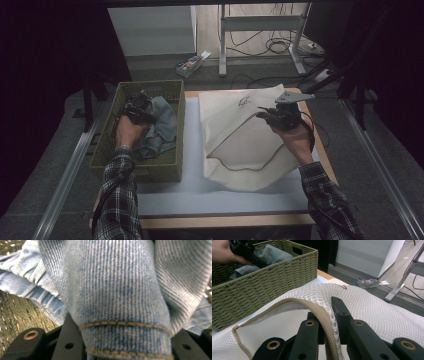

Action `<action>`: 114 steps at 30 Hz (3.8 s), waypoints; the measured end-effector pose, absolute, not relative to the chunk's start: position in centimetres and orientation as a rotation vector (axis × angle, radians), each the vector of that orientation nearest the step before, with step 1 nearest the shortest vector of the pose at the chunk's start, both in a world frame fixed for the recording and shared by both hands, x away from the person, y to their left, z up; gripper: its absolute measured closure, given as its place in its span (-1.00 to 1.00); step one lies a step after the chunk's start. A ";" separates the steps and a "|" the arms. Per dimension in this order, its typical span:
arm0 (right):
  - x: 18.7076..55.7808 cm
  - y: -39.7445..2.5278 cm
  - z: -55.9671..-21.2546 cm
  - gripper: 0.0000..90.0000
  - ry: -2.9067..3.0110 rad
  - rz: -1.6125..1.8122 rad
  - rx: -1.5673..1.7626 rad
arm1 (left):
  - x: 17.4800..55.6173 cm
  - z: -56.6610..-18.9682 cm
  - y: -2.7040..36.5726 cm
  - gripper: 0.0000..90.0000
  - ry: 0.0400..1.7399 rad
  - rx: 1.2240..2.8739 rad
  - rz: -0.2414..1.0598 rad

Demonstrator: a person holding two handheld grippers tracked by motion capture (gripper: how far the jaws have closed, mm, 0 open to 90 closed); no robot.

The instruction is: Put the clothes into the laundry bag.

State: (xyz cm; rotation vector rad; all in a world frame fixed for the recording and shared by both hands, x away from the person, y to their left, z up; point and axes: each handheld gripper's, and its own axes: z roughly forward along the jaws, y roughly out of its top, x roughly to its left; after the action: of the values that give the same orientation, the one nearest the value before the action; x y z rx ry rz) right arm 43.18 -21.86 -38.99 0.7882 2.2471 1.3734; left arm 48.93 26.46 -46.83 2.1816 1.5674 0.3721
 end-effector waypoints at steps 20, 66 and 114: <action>43.2 -21.8 -39.0 0.86 2.246 1.376 0.790 | 46.1 -42.6 27.9 0.36 1.456 1.997 0.416; 43.1 -21.8 -39.0 0.87 2.236 1.370 0.790 | 37.0 -34.9 30.6 0.35 1.250 1.774 0.581; 43.0 -21.8 -38.9 0.86 2.229 1.366 0.785 | 31.1 -34.8 24.4 0.33 0.914 1.626 0.608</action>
State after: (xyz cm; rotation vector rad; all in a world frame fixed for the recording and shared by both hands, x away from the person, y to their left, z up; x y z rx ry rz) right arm 43.01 -21.79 -38.94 0.7854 2.2293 1.3657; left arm 31.14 24.40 -34.81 1.6259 0.9144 0.6084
